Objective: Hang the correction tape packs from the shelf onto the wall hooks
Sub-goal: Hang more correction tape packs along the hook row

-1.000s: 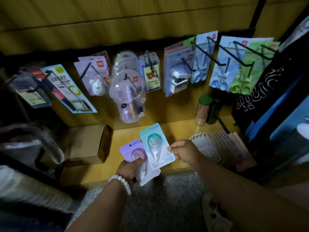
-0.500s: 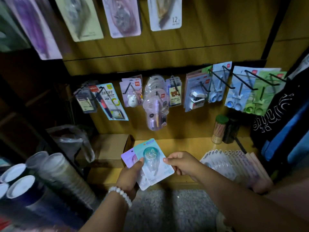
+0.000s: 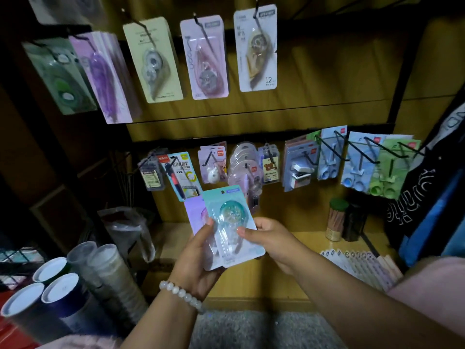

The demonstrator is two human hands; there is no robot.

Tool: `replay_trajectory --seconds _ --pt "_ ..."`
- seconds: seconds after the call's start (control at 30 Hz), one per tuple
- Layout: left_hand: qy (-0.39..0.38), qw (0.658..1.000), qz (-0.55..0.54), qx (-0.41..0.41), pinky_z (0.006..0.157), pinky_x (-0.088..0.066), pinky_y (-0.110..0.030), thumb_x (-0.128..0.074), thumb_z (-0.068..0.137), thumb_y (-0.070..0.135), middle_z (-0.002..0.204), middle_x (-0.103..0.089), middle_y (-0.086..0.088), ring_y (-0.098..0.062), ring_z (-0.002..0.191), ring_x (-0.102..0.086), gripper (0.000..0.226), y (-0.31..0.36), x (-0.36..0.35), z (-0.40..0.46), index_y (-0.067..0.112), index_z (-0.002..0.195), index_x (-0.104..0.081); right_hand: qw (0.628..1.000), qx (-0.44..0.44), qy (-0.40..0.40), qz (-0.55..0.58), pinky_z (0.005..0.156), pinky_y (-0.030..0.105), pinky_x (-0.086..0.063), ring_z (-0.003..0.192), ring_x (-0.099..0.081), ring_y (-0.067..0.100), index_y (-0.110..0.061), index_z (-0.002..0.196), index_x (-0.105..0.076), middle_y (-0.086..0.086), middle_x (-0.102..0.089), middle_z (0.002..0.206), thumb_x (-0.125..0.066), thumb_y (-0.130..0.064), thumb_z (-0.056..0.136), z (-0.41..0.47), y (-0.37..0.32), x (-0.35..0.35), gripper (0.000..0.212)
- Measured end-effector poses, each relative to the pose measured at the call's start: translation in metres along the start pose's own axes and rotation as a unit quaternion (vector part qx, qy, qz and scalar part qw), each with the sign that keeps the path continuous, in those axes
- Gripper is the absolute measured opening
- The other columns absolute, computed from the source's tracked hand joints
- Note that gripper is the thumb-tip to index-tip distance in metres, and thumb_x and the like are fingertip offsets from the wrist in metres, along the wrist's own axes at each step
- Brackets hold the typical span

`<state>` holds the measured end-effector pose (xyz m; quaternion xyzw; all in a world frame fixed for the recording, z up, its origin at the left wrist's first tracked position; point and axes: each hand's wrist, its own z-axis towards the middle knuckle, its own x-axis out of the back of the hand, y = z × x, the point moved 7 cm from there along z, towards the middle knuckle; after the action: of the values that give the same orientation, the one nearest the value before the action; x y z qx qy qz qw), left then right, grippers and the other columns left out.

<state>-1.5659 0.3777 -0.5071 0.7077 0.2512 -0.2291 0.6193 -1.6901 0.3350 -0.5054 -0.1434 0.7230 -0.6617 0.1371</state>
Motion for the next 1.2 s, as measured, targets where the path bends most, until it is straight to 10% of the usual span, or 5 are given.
replay_trajectory --seconds 0.13,0.33,0.47,0.73,1.2 --pt "-0.069 0.995 -0.057 0.054 0.104 -0.042 -0.059 -0.046 0.096 0.031 0.113 -0.072 -0.018 -0.037 0.104 -0.065 0.040 0.011 -0.039 -0.009 0.013 0.094 -0.081 0.998 0.041 0.024 0.033 0.075 0.036 -0.050 0.081 -0.067 0.022 -0.015 0.089 -0.067 0.005 -0.074 0.089 -0.067 -0.022 0.086 -0.010 -0.028 0.016 0.008" --pt "-0.081 0.989 -0.089 0.082 0.077 -0.052 -0.065 -0.051 0.089 0.021 0.108 -0.071 -0.026 -0.042 0.090 -0.072 0.032 0.030 -0.086 -0.007 0.002 0.113 -0.063 0.990 0.102 0.079 0.051 0.069 0.027 -0.054 0.081 -0.070 0.018 -0.011 0.098 -0.067 0.005 -0.075 0.094 -0.067 -0.018 0.086 -0.021 -0.078 0.058 0.014" --pt "-0.054 0.995 -0.058 0.065 0.057 -0.060 -0.053 -0.050 0.095 0.015 0.085 -0.076 -0.020 -0.035 0.071 -0.075 0.017 0.046 -0.109 0.006 0.006 0.103 -0.061 0.978 0.155 0.131 0.042 0.081 0.043 -0.052 0.086 -0.067 0.027 -0.009 0.099 -0.065 0.015 -0.073 0.102 -0.068 -0.019 0.085 -0.026 -0.122 0.088 0.017" --pt "-0.078 0.996 -0.044 -0.007 0.059 -0.061 -0.047 -0.058 0.088 0.007 0.111 -0.071 -0.018 -0.032 0.078 -0.075 0.046 0.081 -0.147 0.031 0.006 0.135 -0.053 0.927 0.306 0.218 0.022 0.070 0.040 -0.049 0.081 -0.060 0.027 -0.017 0.085 -0.060 0.010 -0.068 0.088 -0.067 -0.020 0.086 -0.031 -0.238 0.128 0.008" --pt "-0.108 0.993 -0.023 -0.050 0.060 -0.062 -0.042 -0.065 0.080 0.006 0.106 -0.074 -0.012 -0.027 0.081 -0.075 0.050 0.092 -0.162 0.043 0.014 0.129 -0.060 0.907 0.324 0.271 0.007 0.044 0.018 -0.045 0.082 -0.065 0.017 -0.024 0.087 -0.057 0.002 -0.069 0.097 -0.063 -0.030 0.090 -0.004 -0.272 0.151 0.009"
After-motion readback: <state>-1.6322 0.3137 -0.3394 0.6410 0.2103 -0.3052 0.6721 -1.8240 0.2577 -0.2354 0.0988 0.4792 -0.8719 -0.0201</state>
